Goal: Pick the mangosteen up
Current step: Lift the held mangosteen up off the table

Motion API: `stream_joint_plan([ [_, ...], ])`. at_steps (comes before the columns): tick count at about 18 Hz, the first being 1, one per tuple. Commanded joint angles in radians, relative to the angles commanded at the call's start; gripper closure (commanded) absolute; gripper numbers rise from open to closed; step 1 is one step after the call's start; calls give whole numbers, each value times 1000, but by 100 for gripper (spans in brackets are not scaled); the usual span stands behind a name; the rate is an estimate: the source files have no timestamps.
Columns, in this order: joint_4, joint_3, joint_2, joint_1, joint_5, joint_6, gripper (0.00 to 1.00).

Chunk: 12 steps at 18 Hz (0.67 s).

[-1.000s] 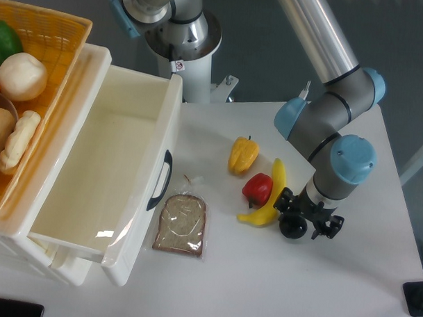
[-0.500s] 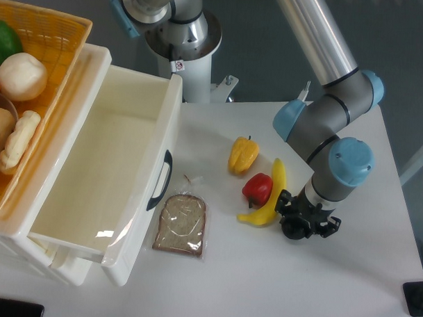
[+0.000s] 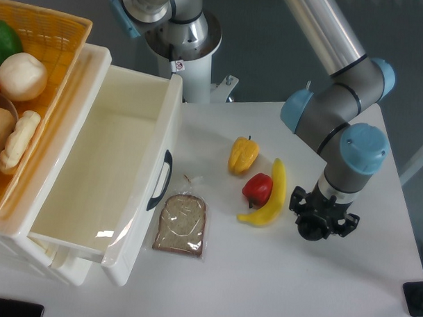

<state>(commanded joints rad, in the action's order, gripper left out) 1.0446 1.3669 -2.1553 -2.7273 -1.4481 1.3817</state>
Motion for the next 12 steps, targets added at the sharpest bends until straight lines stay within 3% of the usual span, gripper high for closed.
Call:
stream_joint_plan([
  [5,11,-63,5,-9,-31,45,100],
  [12,120,-57,106,-2,-41,74,100],
])
